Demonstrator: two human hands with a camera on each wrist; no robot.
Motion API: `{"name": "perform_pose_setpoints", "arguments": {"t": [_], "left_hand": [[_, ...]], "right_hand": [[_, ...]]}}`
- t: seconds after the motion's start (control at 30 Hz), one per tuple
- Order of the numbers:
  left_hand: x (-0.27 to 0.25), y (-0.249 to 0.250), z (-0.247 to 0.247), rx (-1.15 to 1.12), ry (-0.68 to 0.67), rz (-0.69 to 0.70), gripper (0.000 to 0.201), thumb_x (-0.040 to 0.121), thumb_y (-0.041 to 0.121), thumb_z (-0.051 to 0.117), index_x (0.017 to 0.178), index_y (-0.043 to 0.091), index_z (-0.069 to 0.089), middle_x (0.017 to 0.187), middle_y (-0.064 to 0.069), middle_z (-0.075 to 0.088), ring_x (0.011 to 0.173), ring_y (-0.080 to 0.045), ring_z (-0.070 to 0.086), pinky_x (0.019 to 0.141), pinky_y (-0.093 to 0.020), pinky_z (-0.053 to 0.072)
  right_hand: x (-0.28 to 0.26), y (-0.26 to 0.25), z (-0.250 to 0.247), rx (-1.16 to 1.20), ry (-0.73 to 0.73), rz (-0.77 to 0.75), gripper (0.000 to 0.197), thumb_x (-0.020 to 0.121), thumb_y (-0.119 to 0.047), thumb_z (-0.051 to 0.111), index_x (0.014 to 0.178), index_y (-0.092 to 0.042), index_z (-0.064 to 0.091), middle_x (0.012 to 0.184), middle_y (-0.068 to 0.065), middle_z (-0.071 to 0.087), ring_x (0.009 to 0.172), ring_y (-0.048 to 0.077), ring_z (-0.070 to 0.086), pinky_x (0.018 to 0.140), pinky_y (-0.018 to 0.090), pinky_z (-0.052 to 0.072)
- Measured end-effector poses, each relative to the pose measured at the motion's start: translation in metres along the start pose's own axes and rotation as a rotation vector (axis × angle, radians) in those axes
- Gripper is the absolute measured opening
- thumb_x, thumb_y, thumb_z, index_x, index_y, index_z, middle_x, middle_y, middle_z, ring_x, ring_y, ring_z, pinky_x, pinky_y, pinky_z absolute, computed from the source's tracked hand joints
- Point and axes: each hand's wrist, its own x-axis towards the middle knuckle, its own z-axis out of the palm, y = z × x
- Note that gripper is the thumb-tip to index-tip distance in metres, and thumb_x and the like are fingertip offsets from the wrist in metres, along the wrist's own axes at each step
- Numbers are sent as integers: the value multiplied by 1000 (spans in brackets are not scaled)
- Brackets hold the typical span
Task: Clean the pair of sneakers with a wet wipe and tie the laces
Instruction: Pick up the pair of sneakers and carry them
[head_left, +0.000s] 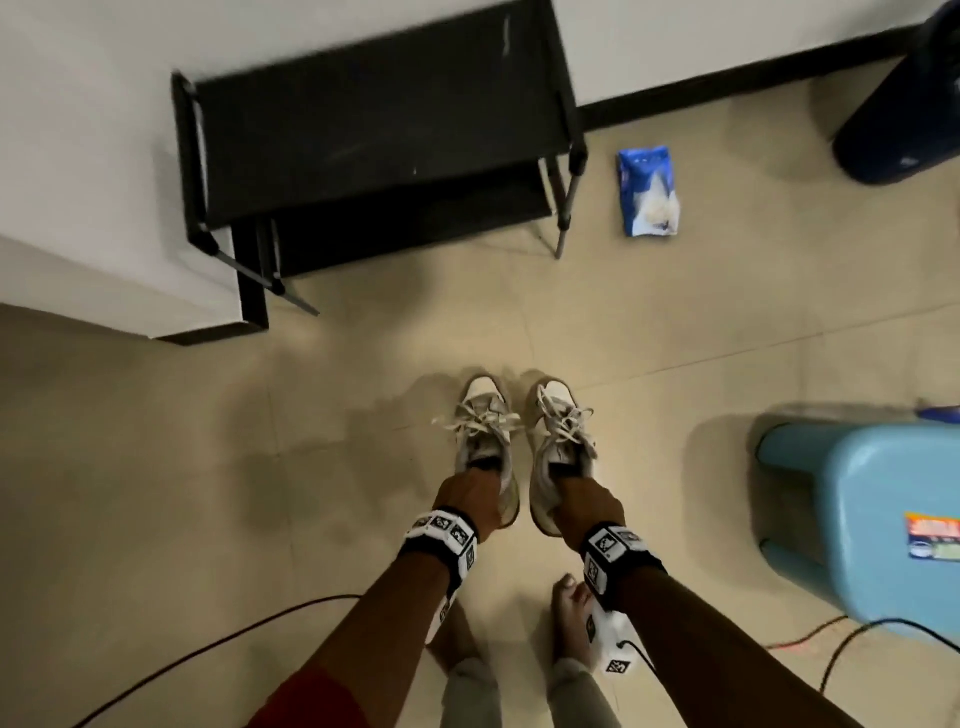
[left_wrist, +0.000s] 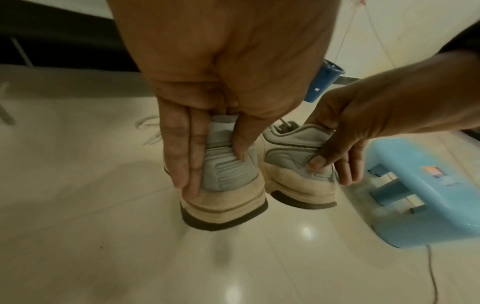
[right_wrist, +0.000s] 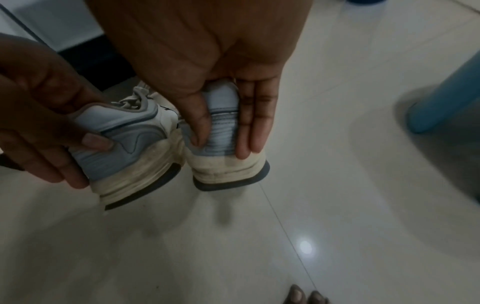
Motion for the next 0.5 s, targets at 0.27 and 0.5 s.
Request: {"name": "perform_pose_setpoints", "arguments": {"t": [0.27, 0.5], "left_hand": [[-205, 125, -176, -7, 55, 6, 24, 93, 10, 52, 114, 6, 64, 117, -15, 67, 108, -37, 63, 86, -41, 51], [-282, 230, -285, 6, 223, 73, 20, 91, 10, 56, 107, 4, 66, 109, -17, 69, 103, -39, 65, 85, -44, 52]], "right_hand": [[-217, 24, -193, -51, 134, -63, 26, 86, -23, 49, 110, -19, 58, 100, 7, 69, 90, 33, 66, 66, 33, 45], [-331, 60, -323, -103, 284, -106, 26, 92, -31, 44, 106, -15, 60, 100, 11, 69, 90, 36, 65, 70, 37, 49]]}}
